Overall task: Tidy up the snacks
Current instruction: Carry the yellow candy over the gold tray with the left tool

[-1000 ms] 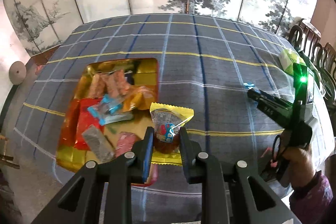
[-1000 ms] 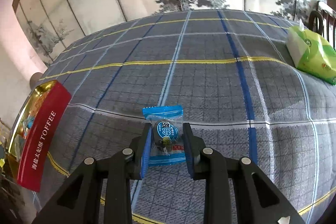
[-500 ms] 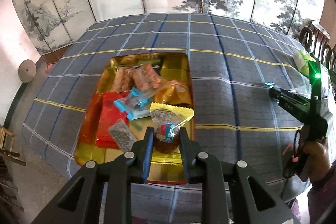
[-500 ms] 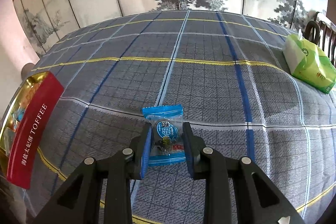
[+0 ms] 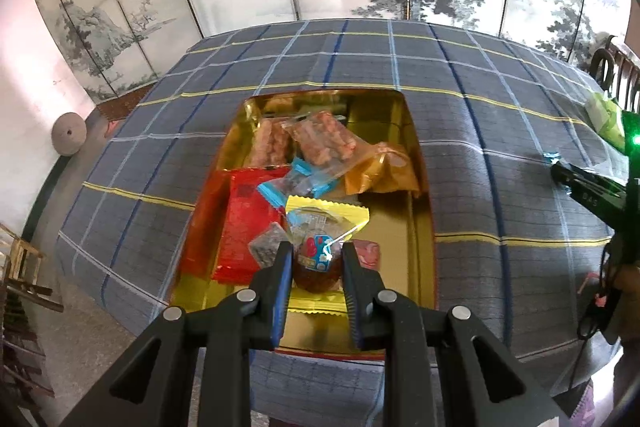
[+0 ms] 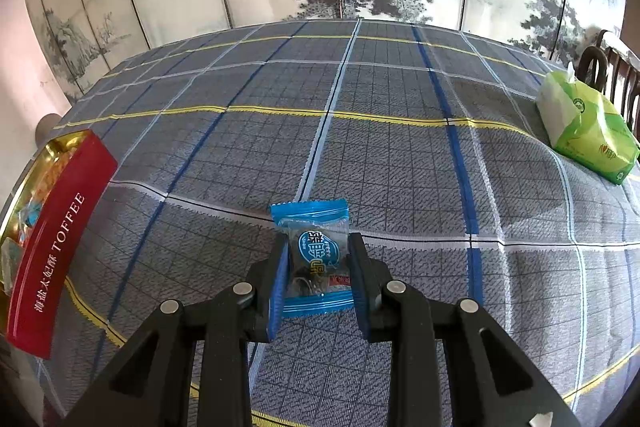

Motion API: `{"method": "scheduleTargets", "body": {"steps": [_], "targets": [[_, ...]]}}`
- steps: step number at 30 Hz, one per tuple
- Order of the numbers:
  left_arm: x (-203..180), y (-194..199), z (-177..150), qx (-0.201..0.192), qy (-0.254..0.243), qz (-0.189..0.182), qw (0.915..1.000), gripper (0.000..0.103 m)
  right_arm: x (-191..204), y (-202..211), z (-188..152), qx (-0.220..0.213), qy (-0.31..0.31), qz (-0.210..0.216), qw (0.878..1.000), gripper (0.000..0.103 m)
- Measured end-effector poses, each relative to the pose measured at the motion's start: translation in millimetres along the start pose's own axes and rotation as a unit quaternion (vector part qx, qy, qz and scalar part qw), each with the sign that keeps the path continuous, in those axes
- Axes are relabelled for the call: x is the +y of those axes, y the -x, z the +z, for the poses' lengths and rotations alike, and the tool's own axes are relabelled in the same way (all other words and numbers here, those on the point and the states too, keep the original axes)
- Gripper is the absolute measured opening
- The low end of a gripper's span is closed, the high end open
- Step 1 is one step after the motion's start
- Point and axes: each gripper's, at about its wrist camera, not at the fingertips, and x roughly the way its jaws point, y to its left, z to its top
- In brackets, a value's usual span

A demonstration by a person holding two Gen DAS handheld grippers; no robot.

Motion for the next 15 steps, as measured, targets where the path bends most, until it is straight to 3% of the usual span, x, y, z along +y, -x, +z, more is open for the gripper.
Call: {"method": "scheduleTargets", "body": {"steps": [15], "targets": [[12, -15, 2, -0.017, -0.002, 0.028, 0.9995, 0.024, 1, 0, 0, 0.0, 0.001, -0.002, 1.0, 0.026]]}}
